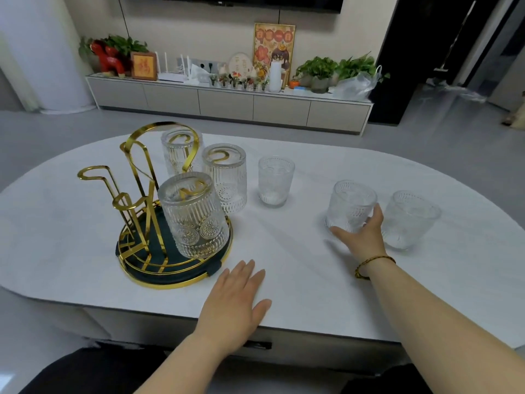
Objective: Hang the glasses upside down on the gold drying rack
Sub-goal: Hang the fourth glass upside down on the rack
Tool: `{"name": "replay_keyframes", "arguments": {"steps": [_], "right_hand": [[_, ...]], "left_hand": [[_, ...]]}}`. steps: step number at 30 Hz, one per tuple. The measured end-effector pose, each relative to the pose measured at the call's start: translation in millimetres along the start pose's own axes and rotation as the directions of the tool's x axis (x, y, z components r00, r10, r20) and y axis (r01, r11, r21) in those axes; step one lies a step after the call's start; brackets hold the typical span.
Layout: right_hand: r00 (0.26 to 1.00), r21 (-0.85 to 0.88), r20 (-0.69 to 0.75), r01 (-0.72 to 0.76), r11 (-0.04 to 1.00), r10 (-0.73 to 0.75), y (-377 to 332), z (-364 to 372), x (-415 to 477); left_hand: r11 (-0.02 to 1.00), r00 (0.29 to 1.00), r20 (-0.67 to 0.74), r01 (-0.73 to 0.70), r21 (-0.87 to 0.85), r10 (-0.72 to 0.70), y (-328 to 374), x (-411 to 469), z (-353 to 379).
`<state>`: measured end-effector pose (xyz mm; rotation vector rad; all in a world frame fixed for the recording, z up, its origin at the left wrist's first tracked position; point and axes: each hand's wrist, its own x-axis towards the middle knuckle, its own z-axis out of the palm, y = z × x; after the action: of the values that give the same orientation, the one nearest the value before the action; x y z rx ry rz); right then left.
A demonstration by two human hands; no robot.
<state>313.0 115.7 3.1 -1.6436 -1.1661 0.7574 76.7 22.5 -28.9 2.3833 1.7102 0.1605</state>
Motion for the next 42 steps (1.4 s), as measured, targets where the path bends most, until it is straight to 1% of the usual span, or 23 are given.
{"name": "replay_keyframes", "arguments": {"steps": [5, 8, 10, 12, 15, 18, 19, 21, 23, 25, 26, 27, 28, 29, 30, 31, 32, 34, 37, 42], "right_hand": [[0.993, 0.030, -0.114, 0.019, 0.999, -0.016, 5, 18, 7], [0.985, 0.011, -0.173, 0.013, 1.000, -0.011, 7, 21, 12], [0.984, 0.001, -0.180, -0.009, 1.000, 0.009, 7, 22, 14], [0.983, -0.005, -0.182, -0.014, 1.000, 0.013, 8, 21, 17], [0.988, -0.036, -0.155, 0.003, 0.999, -0.008, 6, 18, 19], [0.994, -0.038, -0.106, 0.027, 0.999, -0.031, -7, 17, 18], [0.995, -0.042, -0.086, 0.050, 0.998, -0.054, -14, 18, 16], [0.991, -0.055, -0.038, 0.127, 0.990, -0.130, -31, 19, 12], [0.977, -0.080, 0.033, 0.215, 0.973, -0.213, -55, 18, 8], [0.949, -0.127, 0.123, 0.305, 0.944, -0.290, -86, 16, 5], [0.931, -0.151, 0.165, 0.351, 0.924, -0.326, -104, 15, 4], [0.910, -0.175, 0.202, 0.397, 0.901, -0.362, -122, 14, 2], [0.889, -0.202, 0.235, 0.441, 0.875, -0.394, -142, 14, 0], [0.865, -0.234, 0.267, 0.485, 0.842, -0.424, -161, 15, -3], [0.840, -0.273, 0.298, 0.529, 0.803, -0.453, -181, 16, -7], [0.813, -0.312, 0.330, 0.573, 0.758, -0.479, -201, 18, -11], [0.786, -0.349, 0.363, 0.613, 0.709, -0.501, -219, 21, -15], [0.738, -0.409, 0.422, 0.673, 0.617, -0.526, -253, 28, -22], [0.679, -0.453, 0.513, 0.734, 0.506, -0.525, -292, 45, -28], [0.607, -0.513, 0.629, 0.794, 0.327, -0.486, -328, 88, -34]], "left_hand": [[0.999, 0.999, -0.018, -0.030, -0.040, 0.029, -2, -1, -1], [0.992, 0.998, -0.024, -0.067, -0.109, 0.065, -3, -2, -9], [0.977, 0.989, -0.091, -0.127, -0.169, 0.112, -3, -4, -19], [0.958, 0.964, -0.209, -0.205, -0.200, 0.162, -3, -9, -32], [0.933, 0.891, -0.390, -0.316, -0.170, 0.230, -2, -24, -55], [0.905, 0.807, -0.558, -0.366, -0.215, 0.194, -13, -33, -68], [0.907, 0.768, -0.621, -0.361, -0.216, 0.158, -18, -36, -74], [0.911, 0.667, -0.741, -0.351, -0.218, 0.080, -28, -41, -84], [0.928, 0.572, -0.820, -0.309, -0.210, 0.005, -39, -47, -92], [0.949, 0.510, -0.856, -0.218, -0.225, -0.086, -49, -50, -96], [0.956, 0.503, -0.854, -0.161, -0.245, -0.134, -54, -50, -99], [0.957, 0.512, -0.839, -0.102, -0.272, -0.184, -59, -49, -100], [0.949, 0.541, -0.807, -0.052, -0.312, -0.236, -64, -48, -102], [0.930, 0.585, -0.759, -0.021, -0.367, -0.286, -68, -48, -103], [0.906, 0.637, -0.701, -0.008, -0.422, -0.321, -71, -48, -105], [0.888, 0.684, -0.651, -0.009, -0.459, -0.329, -73, -48, -105], [0.882, 0.715, -0.623, -0.019, -0.471, -0.318, -75, -49, -105], [0.887, 0.739, -0.609, -0.032, -0.460, -0.289, -77, -49, -106], [0.892, 0.748, -0.605, -0.038, -0.450, -0.273, -80, -50, -106], [0.896, 0.764, -0.593, -0.044, -0.443, -0.255, -86, -48, -105]]}}
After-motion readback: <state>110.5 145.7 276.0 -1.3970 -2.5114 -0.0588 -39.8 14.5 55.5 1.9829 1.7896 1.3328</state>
